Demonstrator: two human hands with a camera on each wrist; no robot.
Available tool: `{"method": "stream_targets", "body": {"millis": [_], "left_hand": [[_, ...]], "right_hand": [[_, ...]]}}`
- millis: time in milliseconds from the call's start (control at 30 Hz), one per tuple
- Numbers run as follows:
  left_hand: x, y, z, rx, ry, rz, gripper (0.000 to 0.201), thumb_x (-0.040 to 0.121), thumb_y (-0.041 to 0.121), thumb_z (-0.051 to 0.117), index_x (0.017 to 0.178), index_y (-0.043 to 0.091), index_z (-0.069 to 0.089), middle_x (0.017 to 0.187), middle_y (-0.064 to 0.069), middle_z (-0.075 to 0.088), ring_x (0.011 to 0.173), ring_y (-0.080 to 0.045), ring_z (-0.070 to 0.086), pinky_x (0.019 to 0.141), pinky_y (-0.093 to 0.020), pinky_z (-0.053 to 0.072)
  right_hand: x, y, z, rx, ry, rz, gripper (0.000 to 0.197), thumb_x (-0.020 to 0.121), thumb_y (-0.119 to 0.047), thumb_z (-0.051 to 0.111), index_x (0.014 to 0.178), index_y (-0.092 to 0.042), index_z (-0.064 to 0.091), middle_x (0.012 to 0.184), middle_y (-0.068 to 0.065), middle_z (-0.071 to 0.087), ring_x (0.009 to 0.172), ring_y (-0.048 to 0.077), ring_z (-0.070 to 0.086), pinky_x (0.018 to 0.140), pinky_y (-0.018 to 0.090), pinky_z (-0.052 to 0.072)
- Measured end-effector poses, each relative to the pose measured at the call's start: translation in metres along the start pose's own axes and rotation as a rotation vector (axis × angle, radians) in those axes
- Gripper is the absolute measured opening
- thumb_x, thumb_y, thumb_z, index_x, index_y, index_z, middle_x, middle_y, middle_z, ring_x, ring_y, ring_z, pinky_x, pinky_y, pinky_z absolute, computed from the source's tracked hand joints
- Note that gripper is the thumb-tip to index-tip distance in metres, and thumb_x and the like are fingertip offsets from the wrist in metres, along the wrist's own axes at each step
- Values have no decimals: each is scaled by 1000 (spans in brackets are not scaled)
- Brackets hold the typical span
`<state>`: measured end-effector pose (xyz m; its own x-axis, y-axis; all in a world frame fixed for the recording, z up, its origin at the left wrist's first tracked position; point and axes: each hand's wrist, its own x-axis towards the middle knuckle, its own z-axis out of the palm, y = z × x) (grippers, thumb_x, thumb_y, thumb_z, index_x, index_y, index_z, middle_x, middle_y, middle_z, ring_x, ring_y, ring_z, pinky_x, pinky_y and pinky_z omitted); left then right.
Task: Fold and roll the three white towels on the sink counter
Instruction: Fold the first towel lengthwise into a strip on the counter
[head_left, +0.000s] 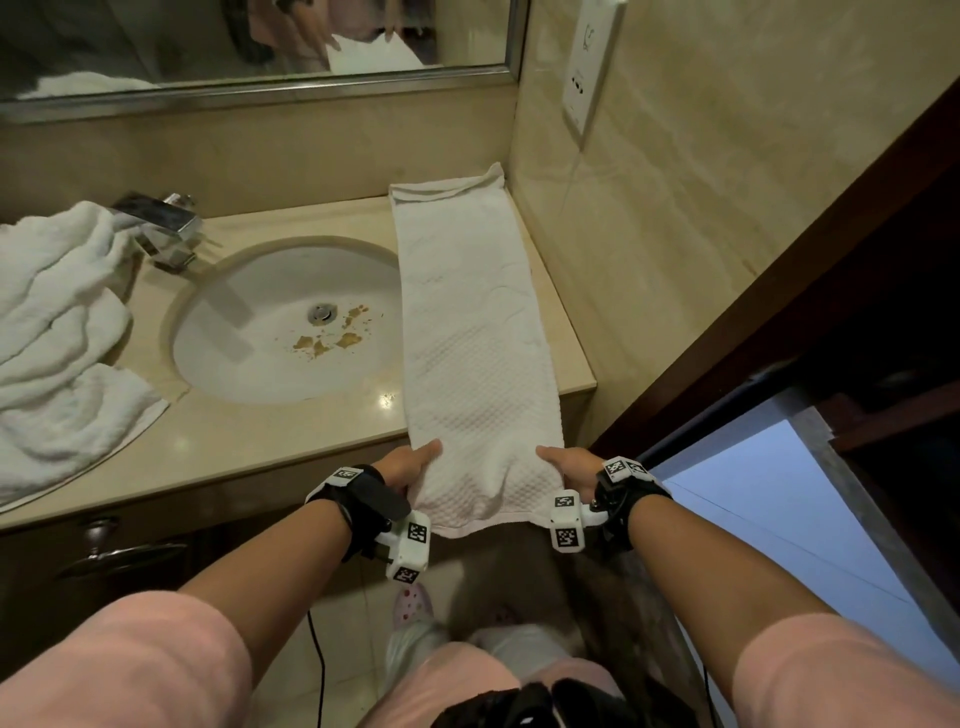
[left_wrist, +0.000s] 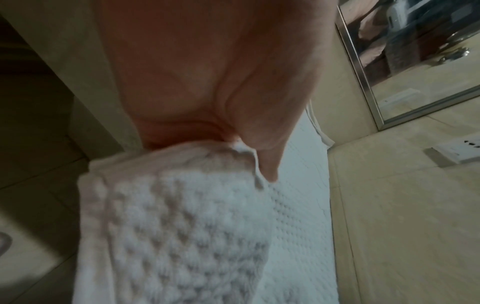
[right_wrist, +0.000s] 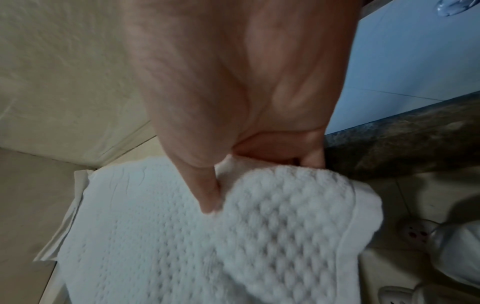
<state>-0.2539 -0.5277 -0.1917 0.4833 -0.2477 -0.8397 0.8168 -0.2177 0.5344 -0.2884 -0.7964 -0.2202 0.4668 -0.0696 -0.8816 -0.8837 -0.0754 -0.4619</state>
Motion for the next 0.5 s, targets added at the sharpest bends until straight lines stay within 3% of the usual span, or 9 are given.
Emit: {"method": "stream_targets", "body": {"millis": [100,167,267,367,400,467,500], "left_hand": [[-8,-3,-1,71,-95,15,37,93,14,58,128,2,52,118,-14,64,104,-31,62,89,-40,51],[-8,-6,-3,103,-73,15,40,92,8,59,130,0,51,122,-16,62,109,-34,59,97,-44,47],[-16,-3,1,137,4,33,36,96,9,53,130,-2,49,127,-19,57,107,-31,55,97,-42,44],[-21,0,3,151,70,38,36,98,16,50,130,-2,48,130,-15,56,111,-30,55,99,-40,43],[-16,-1,1,171,92,41,39,98,20,51,130,-3,49,130,-15,57,113,-33,56,103,-42,43],[-3,-7,-1,210,155,56,37,97,27,54,115,-5,59,107,-20,68,101,-36,63,97,-45,48],[-2,-8,1,231,207,81,35,97,29,54,94,-5,63,80,-18,70,80,-32,66,84,-39,52]], "right_hand": [[-27,2,5,-75,-18,-4,41,85,-27,69,111,5,60,106,19,70,100,36,66,91,48,52],[-28,6,1,-73,-11,-9,26,91,-18,63,105,4,60,99,17,70,89,32,68,76,40,58],[-30,11,-3,-87,71,-30,30,91,-24,62,106,2,58,102,19,68,93,35,67,83,46,55],[-20,17,-12,-95,111,-86,30,91,-29,62,98,1,60,92,16,68,81,32,65,75,42,53],[-17,18,-15,-120,122,-99,36,89,-32,63,100,2,61,94,17,69,84,34,66,79,43,54],[-15,18,-18,-128,141,-135,43,87,-34,65,107,4,62,98,17,70,90,37,67,86,47,54],[-19,17,-17,-94,144,-156,40,89,-31,63,108,4,62,94,16,69,83,34,67,79,43,55]]}}
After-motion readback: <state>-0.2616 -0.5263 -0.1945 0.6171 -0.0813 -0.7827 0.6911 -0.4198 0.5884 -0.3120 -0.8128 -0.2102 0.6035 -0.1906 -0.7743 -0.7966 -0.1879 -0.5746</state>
